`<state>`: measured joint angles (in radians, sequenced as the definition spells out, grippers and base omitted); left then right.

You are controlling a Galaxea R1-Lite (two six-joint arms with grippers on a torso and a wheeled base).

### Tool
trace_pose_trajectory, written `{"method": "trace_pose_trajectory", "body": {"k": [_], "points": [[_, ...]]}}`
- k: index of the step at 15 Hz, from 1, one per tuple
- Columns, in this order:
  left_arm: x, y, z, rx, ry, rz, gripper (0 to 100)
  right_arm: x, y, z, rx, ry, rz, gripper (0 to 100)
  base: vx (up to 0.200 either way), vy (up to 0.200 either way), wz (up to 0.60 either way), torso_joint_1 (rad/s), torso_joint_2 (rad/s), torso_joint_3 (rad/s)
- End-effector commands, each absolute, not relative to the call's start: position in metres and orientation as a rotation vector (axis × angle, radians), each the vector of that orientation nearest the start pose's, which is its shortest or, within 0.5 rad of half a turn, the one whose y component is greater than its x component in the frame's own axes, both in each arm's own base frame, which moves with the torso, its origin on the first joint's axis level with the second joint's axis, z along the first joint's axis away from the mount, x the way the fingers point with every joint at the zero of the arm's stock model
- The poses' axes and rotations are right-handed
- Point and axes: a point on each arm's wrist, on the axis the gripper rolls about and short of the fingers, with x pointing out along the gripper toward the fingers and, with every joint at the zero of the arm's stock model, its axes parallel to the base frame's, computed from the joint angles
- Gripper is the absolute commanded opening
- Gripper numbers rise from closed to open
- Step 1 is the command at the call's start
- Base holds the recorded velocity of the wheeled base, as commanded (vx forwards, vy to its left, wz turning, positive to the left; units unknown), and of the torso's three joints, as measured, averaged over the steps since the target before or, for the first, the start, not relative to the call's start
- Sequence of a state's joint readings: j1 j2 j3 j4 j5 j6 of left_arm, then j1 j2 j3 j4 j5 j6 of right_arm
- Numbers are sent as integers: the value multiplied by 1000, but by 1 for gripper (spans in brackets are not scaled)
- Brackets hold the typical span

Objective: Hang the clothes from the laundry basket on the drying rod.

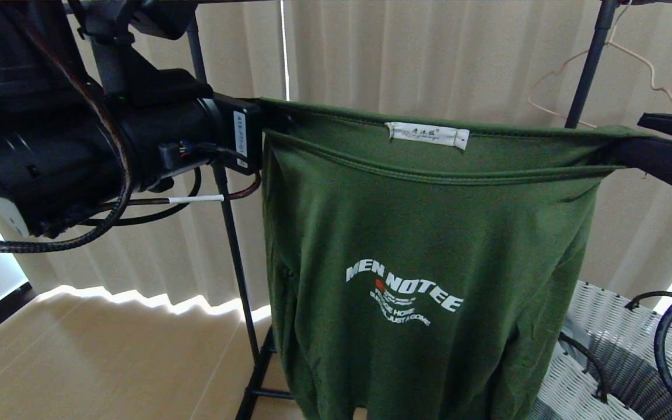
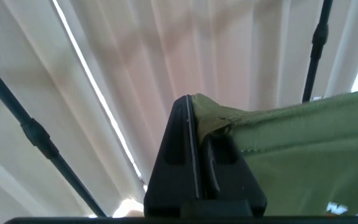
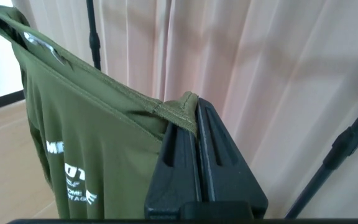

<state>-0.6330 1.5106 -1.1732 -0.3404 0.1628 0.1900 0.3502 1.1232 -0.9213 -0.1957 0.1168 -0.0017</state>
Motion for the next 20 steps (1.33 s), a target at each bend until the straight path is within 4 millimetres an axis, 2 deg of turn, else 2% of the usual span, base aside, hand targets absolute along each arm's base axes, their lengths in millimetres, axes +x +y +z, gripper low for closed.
{"method": "trace_pose_trajectory", "body": {"k": [1, 4, 7, 14, 15, 16, 17, 18, 20], "points": [[226, -156, 305, 220, -28, -458, 0, 143, 56, 310, 0, -3, 477, 100, 0, 0, 0, 0, 0, 0], [235, -147, 304, 249, -24, -412, 0, 138, 55, 310, 4, -13, 505, 100, 0, 0, 0, 0, 0, 0], [244, -137, 301, 272, -13, -365, 0, 130, 54, 312, 8, -34, 618, 100, 0, 0, 0, 0, 0, 0], [254, -119, 297, 272, 14, -292, 0, 132, 53, 306, 4, -18, 603, 100, 0, 0, 0, 0, 0, 0], [253, -114, 295, 273, 21, -277, 0, 133, 52, 303, -1, -8, 588, 100, 0, 0, 0, 0, 0, 0], [244, -97, 293, 273, 29, -235, 0, 134, 46, 294, -5, 24, 545, 100, 0, 0, 0, 0, 0, 0], [239, -89, 290, 273, 39, -219, 0, 133, 43, 290, -5, 36, 529, 100, 0, 0, 0, 0, 0, 0], [224, -73, 283, 263, 59, -184, 0, 133, 42, 280, -5, 67, 517, 100, 0, 0, 0, 0, 0, 0], [204, -57, 271, 214, 88, -152, 0, 133, 41, 273, -6, 87, 492, 100, 0, 0, 0, 0, 0, 0]]}}
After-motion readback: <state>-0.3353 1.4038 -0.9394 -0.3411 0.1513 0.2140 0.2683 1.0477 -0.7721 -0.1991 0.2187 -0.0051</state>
